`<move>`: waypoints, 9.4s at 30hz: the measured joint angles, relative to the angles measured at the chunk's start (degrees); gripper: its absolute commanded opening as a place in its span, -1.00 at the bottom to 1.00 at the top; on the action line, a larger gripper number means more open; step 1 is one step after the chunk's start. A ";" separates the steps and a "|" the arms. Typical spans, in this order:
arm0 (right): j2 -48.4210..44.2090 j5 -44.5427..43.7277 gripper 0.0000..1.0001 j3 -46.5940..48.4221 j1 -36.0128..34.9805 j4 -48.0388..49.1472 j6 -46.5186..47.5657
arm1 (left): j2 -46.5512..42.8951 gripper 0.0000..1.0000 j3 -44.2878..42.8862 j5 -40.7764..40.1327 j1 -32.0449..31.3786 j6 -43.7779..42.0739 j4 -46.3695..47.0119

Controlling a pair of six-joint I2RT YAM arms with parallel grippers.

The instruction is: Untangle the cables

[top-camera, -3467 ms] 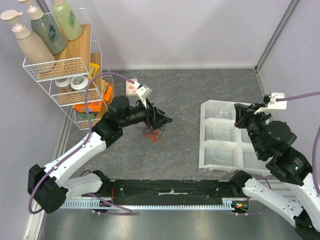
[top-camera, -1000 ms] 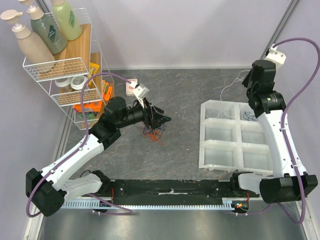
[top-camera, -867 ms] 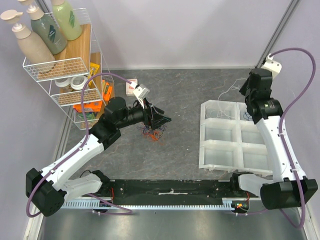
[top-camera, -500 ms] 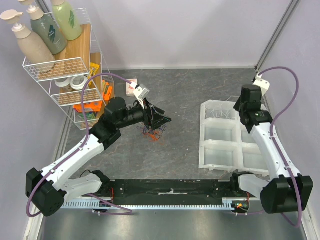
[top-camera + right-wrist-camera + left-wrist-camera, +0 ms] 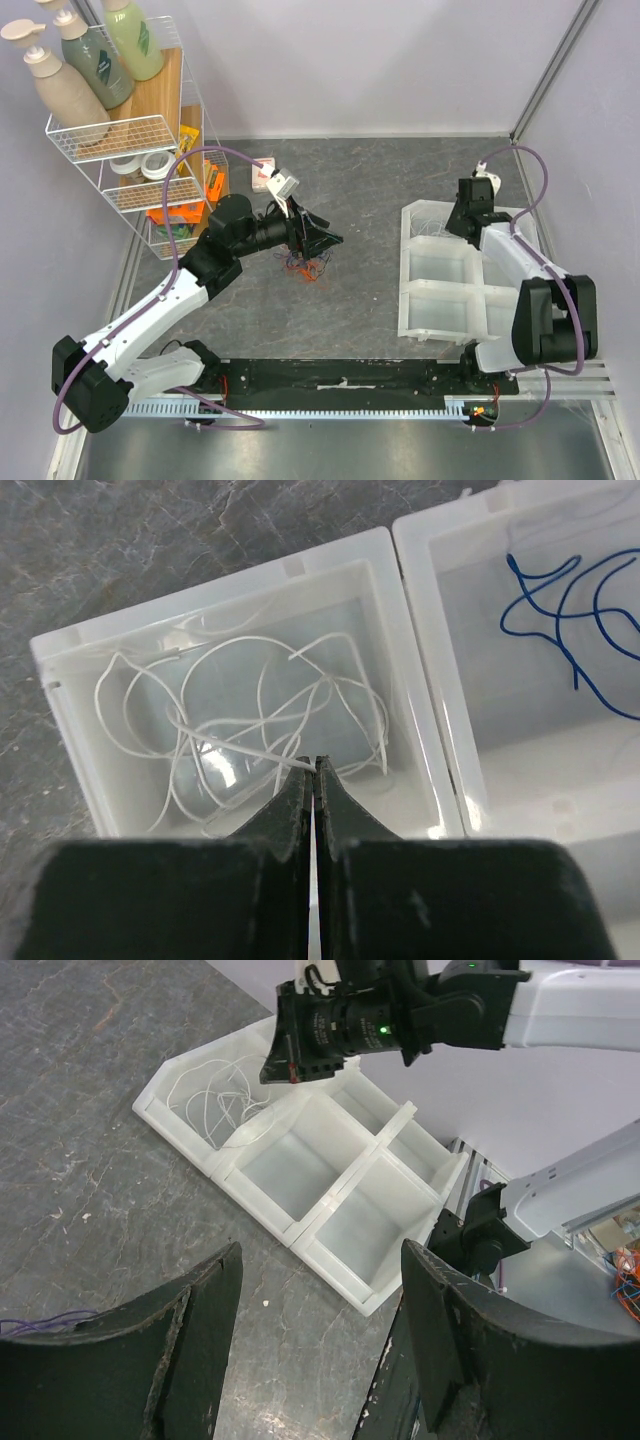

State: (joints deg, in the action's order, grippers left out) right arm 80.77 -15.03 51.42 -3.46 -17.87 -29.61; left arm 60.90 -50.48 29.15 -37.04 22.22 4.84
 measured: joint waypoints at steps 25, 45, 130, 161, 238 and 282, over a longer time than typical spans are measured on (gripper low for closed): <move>-1.29 6.51 0.21 8.66 0.55 -4.07 8.90 | 0.00 0.41 0.00 0.94 0.00 0.00 0.00; 8.98 8.50 -0.56 3.08 -4.52 2.01 2.80 | 0.61 0.39 0.00 0.90 0.00 -0.02 -0.04; -13.46 23.34 -1.00 -8.94 -46.77 18.86 2.45 | 34.25 -0.54 1.11 10.19 3.54 16.59 4.28; -22.69 7.02 -1.00 8.98 -46.95 8.48 6.62 | -0.92 0.53 4.87 0.52 5.22 5.35 8.24; -20.44 10.45 0.33 -11.65 -47.01 17.64 4.26 | -20.90 -0.97 17.11 -14.19 0.92 -4.76 20.79; -36.15 -38.53 -1.00 -13.99 -45.51 13.00 2.99 | -27.23 -0.96 17.11 -30.73 0.83 -6.16 14.38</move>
State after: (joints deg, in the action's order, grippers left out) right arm 44.62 -53.56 37.43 -48.97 -4.86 -26.61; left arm 33.67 -33.36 -1.58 -36.21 16.05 19.22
